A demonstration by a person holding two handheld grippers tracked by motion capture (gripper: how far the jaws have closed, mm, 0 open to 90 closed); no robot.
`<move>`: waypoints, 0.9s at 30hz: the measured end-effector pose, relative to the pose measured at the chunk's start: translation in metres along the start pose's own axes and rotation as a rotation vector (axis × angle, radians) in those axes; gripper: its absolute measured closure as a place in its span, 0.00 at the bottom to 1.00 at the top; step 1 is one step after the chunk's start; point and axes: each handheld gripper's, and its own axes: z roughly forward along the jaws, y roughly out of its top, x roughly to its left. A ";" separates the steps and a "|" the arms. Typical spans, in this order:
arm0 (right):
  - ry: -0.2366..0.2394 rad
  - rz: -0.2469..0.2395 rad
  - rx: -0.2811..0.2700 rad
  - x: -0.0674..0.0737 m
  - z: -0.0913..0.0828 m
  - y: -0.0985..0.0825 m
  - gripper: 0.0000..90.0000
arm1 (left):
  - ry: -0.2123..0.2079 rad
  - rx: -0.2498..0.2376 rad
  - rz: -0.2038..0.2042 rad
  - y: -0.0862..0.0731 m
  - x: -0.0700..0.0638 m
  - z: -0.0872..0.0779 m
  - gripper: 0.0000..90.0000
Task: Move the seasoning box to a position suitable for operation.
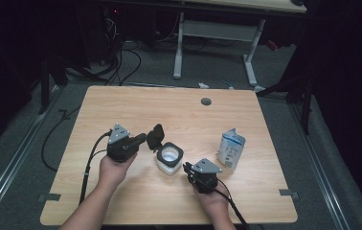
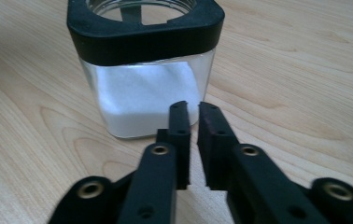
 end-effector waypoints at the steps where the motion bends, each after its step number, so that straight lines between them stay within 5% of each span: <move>1: 0.004 -0.002 -0.002 0.000 0.000 0.000 0.98 | 0.001 -0.001 0.004 0.001 -0.001 0.001 0.99; 27: 0.037 -0.024 -0.013 0.011 0.006 0.003 1.00 | -0.031 -0.013 0.006 0.005 -0.011 0.002 1.00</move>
